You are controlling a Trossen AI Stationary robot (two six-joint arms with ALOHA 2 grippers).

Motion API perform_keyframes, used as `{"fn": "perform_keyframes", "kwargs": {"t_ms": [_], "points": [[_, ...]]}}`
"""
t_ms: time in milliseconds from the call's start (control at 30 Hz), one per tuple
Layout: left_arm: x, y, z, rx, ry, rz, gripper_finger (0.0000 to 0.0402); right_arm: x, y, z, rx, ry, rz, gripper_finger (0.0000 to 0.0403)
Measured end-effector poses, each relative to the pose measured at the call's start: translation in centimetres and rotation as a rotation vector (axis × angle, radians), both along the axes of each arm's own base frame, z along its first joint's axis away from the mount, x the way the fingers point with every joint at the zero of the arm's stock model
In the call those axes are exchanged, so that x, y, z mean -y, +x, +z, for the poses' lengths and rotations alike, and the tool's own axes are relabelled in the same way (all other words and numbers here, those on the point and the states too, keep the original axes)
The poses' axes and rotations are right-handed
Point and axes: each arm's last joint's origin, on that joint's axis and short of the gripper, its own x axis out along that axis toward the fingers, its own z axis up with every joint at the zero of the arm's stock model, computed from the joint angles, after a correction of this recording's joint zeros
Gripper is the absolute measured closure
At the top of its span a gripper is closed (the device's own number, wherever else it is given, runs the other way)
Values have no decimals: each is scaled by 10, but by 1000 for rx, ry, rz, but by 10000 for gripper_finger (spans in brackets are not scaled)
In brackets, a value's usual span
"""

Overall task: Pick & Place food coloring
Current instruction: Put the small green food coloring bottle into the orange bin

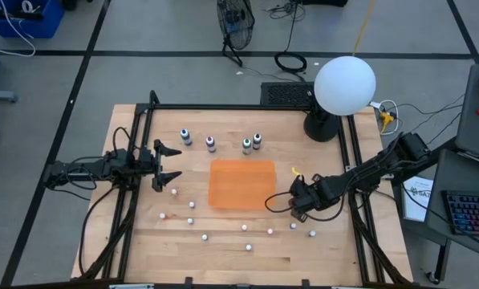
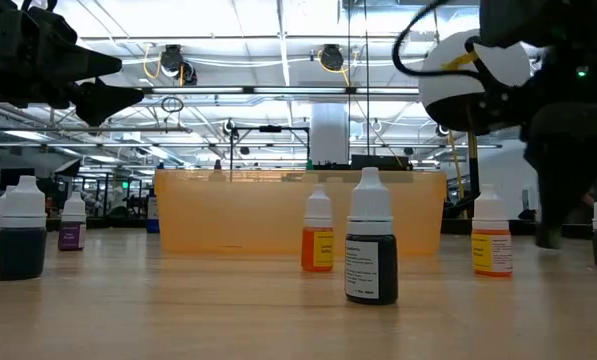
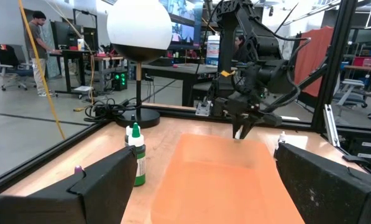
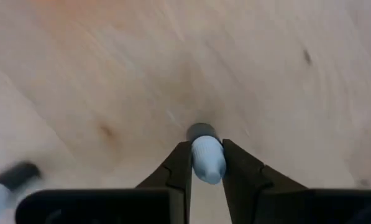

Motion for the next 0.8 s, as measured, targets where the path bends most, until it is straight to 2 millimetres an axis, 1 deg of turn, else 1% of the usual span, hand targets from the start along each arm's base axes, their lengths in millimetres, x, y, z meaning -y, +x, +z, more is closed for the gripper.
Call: {"fn": "perform_keyframes", "kwargs": {"t_ms": [133, 200, 267, 333, 433, 567, 633, 700, 800], "points": [[0, 0, 0, 0, 0, 0, 23, -2, 11, 17, 52, -74, 63, 354], [0, 0, 0, 0, 0, 0, 23, -3, 16, 32, 70, -120, 91, 354], [0, 0, 0, 0, 0, 0, 23, -4, 23, 53, 99, -172, 126, 354], [0, 0, 0, 0, 0, 0, 23, -5, 32, 78, 132, -225, 170, 354], [0, 0, 0, 0, 0, 0, 23, -1, 50, 125, 230, -254, 237, 354], [0, 0, 0, 0, 0, 0, 23, 15, 75, 180, 326, -290, 306, 354], [0, 0, 0, 0, 0, 0, 23, 26, 85, 200, 324, -313, 326, 354], [0, 0, 0, 0, 0, 0, 23, 37, 99, 211, 303, -303, 339, 354], [0, 0, 0, 0, 0, 0, 23, 51, 123, 210, 220, -268, 361, 354]]}}
